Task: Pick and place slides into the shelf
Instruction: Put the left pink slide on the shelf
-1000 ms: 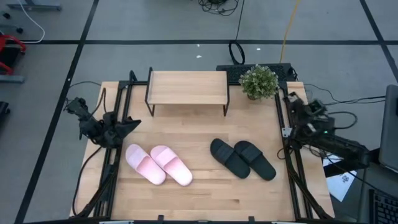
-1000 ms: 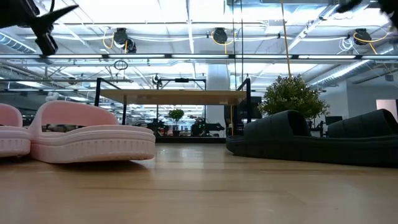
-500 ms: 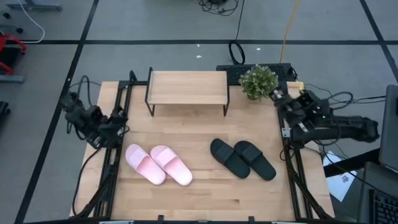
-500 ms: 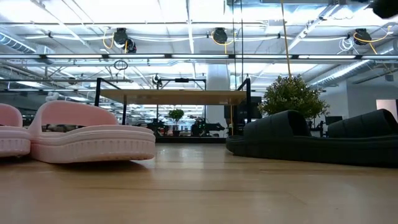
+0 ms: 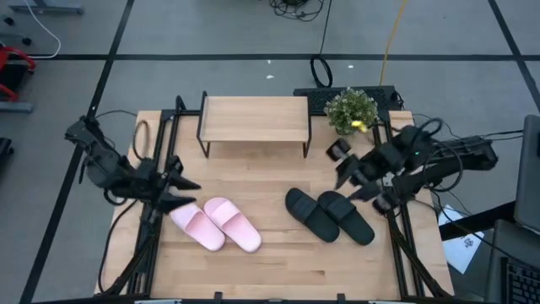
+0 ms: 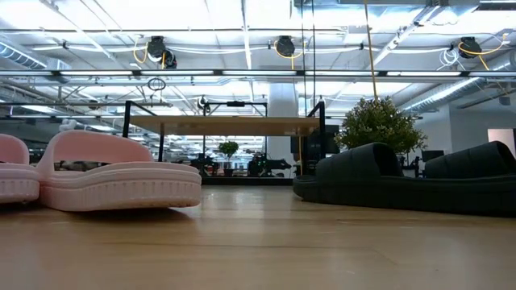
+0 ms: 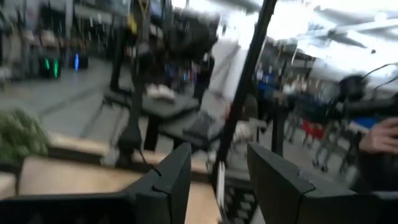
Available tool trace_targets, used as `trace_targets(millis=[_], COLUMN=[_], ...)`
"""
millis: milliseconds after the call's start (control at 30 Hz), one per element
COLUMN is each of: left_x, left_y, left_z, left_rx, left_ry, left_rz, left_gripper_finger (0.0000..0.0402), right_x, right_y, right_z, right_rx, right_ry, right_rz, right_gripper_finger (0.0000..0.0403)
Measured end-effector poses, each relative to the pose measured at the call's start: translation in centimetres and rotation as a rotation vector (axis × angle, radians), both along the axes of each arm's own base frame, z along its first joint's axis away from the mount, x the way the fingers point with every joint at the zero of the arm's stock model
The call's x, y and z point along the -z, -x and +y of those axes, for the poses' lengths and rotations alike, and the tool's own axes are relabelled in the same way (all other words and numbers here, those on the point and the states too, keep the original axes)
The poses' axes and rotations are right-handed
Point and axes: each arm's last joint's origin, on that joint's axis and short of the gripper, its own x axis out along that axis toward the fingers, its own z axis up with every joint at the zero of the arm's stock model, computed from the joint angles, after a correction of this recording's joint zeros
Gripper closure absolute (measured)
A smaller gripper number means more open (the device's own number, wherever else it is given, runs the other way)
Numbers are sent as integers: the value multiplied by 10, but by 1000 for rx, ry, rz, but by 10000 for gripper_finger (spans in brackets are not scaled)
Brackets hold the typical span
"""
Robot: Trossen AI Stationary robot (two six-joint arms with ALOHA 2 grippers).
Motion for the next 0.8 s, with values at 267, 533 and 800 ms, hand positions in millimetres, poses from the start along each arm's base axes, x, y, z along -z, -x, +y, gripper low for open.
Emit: trace_targets(millis=[267, 533, 800], left_x=[-17, -18, 14], left_y=[4, 21, 31], left_z=[-32, -50, -64], left_rx=[109, 105, -31], left_ry=[182, 349, 352], left_rz=[373, 645, 909], left_gripper_finger=[247, 248, 248], right_x=[2, 40, 65], right_y=[-26, -67, -101], right_z=[41, 68, 81], right_rx=[216, 390, 405], right_ry=[121, 164, 133], right_rz=[195, 294, 243], right_gripper_finger=[287, 287, 287])
